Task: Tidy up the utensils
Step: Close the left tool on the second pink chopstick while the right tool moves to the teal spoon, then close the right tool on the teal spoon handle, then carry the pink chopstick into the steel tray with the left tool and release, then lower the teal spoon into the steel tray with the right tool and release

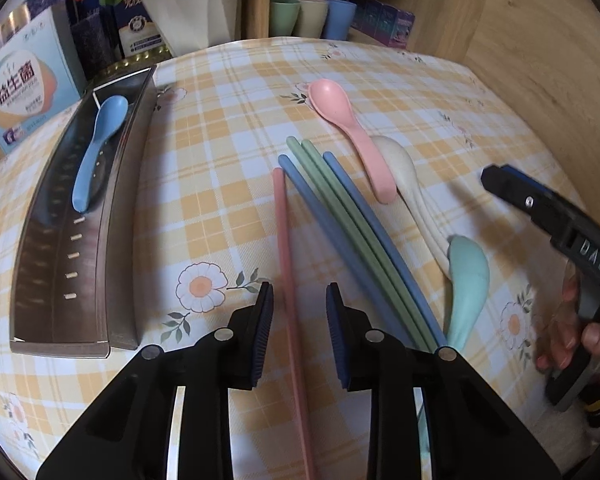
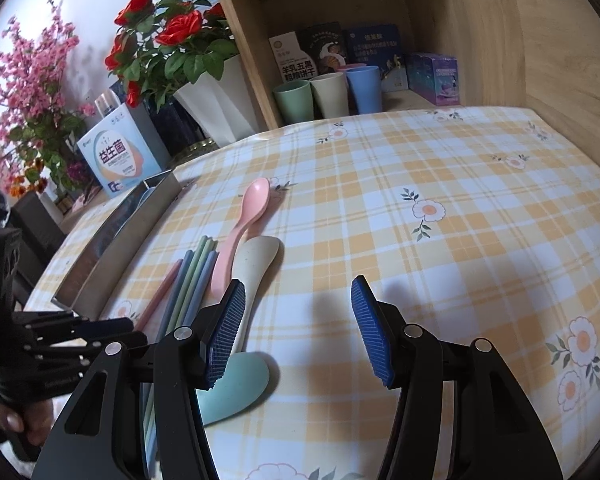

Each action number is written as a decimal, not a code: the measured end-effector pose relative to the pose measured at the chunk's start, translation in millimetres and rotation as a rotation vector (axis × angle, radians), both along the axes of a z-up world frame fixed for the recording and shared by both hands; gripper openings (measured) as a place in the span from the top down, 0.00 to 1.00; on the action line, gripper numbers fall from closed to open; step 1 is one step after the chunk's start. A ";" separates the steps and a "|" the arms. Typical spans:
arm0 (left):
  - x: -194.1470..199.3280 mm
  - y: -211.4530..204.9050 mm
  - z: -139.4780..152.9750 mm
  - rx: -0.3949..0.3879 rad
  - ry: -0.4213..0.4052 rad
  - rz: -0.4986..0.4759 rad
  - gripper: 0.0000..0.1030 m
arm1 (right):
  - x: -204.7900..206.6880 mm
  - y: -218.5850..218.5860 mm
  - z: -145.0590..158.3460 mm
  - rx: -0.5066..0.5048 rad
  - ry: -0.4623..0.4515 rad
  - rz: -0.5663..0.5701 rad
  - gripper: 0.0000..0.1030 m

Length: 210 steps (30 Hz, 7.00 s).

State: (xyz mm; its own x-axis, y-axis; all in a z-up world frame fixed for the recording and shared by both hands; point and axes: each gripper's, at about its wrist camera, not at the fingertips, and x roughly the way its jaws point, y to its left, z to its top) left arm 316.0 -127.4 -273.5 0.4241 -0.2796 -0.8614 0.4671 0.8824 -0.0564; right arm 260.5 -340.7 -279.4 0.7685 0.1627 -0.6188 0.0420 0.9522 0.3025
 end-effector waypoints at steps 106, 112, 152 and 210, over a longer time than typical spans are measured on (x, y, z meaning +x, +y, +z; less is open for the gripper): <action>-50.4 79.8 44.5 -0.275 -0.059 0.115 0.94 | -20.7 67.7 -11.8 -0.005 0.278 0.047 0.94; -39.4 96.5 52.4 -0.307 -0.034 0.160 0.94 | -23.5 58.5 7.8 0.066 0.192 0.045 0.94; 154.0 109.7 39.8 -0.146 0.108 0.212 0.93 | 22.1 1.5 31.8 0.216 0.110 -0.037 0.94; 11.2 254.7 89.4 -0.197 -0.134 0.354 0.07 | 121.3 215.0 51.8 0.065 0.169 0.219 0.93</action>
State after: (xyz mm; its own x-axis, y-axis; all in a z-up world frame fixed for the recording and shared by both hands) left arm 327.2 127.3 -184.0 0.6279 -0.2500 -0.7370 0.1519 0.9681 -0.1990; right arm 381.8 -125.7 -227.6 0.5975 0.3574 -0.7178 -0.1079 0.9229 0.3696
